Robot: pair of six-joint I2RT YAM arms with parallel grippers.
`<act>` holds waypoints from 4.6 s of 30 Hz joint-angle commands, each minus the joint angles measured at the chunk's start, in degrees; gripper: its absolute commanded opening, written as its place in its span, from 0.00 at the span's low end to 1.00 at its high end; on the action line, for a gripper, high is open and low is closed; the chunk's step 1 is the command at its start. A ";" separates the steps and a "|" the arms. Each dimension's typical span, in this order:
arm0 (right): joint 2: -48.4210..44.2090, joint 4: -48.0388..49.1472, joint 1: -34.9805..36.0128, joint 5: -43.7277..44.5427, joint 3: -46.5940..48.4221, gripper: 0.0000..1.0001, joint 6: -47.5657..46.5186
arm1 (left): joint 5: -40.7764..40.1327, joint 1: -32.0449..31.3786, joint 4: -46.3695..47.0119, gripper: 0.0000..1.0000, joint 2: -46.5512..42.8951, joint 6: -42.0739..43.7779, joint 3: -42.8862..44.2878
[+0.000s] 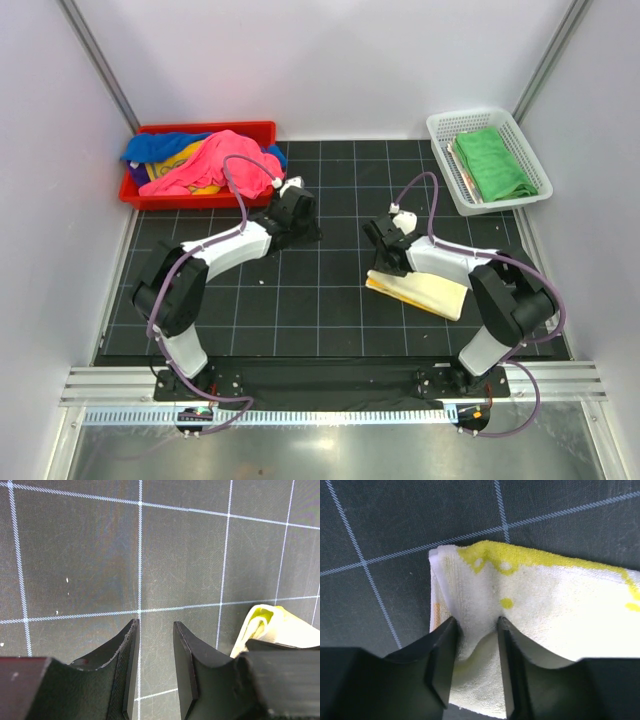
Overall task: Fold and stack the towels
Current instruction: Neatly place the folded towel into the bin
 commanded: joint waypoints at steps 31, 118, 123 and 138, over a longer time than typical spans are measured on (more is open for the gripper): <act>-20.81 9.04 -45.59 -19.90 -12.39 0.02 -6.69 | 1.79 -5.08 10.15 0.33 -9.52 -0.38 -10.62; 42.04 22.85 -49.47 -24.39 72.95 0.72 9.14 | 5.66 -10.09 23.07 0.32 2.96 8.23 -11.07; 35.36 23.46 -46.93 -23.95 65.24 0.72 9.31 | 5.49 -10.09 22.55 0.33 1.47 7.80 -10.63; -4.85 33.29 -26.80 -20.43 13.06 0.76 1.86 | -5.94 -9.39 6.99 0.36 -11.71 8.06 -8.95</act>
